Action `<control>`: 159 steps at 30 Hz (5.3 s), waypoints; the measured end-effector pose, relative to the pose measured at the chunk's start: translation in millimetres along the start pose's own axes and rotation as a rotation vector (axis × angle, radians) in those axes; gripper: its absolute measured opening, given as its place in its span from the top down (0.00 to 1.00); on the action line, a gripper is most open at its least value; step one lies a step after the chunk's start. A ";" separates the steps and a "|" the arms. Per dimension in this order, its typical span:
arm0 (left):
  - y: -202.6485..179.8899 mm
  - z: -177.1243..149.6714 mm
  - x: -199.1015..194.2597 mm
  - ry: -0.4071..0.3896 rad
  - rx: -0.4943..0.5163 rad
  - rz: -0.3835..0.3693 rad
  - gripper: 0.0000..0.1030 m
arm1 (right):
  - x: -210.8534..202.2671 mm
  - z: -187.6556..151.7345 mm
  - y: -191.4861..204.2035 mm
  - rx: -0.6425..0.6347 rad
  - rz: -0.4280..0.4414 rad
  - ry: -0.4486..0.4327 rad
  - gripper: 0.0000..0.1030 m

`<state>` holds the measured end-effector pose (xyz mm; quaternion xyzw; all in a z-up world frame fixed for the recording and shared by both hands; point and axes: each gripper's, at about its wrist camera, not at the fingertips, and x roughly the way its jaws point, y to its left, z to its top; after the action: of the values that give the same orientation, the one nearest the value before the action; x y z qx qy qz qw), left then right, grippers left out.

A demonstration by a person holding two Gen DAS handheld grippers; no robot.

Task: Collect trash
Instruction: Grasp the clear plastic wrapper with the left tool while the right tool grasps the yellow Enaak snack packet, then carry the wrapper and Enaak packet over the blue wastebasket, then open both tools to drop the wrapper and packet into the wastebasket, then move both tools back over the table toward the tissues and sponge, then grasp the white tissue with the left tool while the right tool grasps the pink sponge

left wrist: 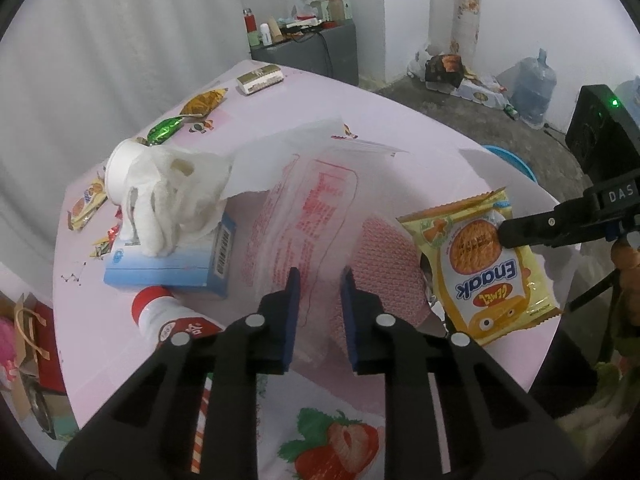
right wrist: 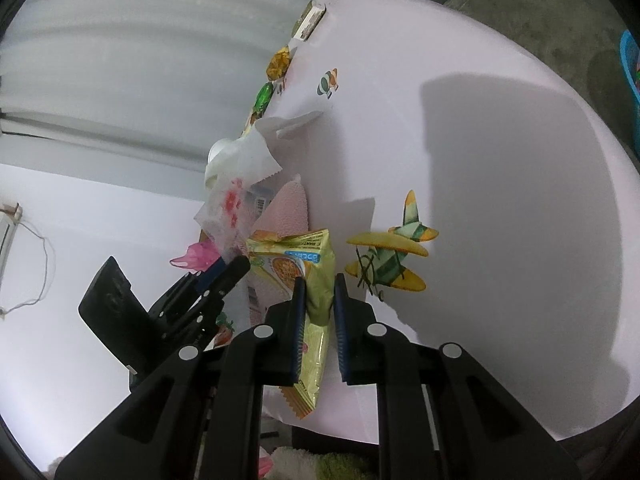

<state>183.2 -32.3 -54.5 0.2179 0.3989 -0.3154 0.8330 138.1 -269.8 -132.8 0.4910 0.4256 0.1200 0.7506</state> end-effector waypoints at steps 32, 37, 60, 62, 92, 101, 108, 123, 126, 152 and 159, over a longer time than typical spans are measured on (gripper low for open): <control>9.6 9.9 -110.3 -0.231 -0.039 0.123 1.00 | -42.8 -12.6 21.5 -0.042 0.166 -0.097 0.90; -7.8 26.9 -122.5 -0.269 -0.005 0.122 1.00 | -62.8 -12.7 21.5 -0.054 0.213 -0.140 0.90; -269.4 201.6 42.3 -0.051 0.316 -0.346 1.00 | -244.5 -8.6 -146.3 0.303 -0.148 -0.737 0.90; -293.8 212.0 77.8 0.042 0.306 -0.412 1.00 | -253.6 -1.4 -173.5 0.371 -0.216 -0.768 0.90; -360.6 242.0 238.4 0.255 0.078 -0.478 0.27 | -240.7 63.9 -279.9 0.494 -0.716 -0.740 0.39; -234.6 227.3 115.2 0.089 -0.017 -0.510 0.19 | -226.5 64.2 -116.0 0.105 -0.816 -0.780 0.09; -101.2 167.8 15.1 -0.086 -0.162 -0.404 0.10 | -174.6 50.0 -9.4 -0.147 -0.880 -0.703 0.06; 93.8 -16.1 -121.1 -0.326 -0.540 -0.159 0.08 | -59.5 -6.5 127.8 -0.646 -0.709 -0.528 0.06; 101.5 -47.3 -118.8 -0.318 -0.577 -0.150 0.08 | -41.3 -17.5 135.7 -0.672 -0.599 -0.473 0.06; 118.6 17.5 -37.1 -0.246 -0.391 -0.065 0.23 | 57.0 -4.4 82.6 -0.332 -0.385 -0.033 0.27; 113.3 57.8 15.8 -0.095 -0.328 -0.081 0.38 | 66.0 1.1 85.4 -0.330 -0.362 0.000 0.29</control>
<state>300.5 6.6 -20.7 0.0476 0.4138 -0.2894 0.8619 199.4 -189.3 -95.4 0.2775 0.4811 0.0515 0.8300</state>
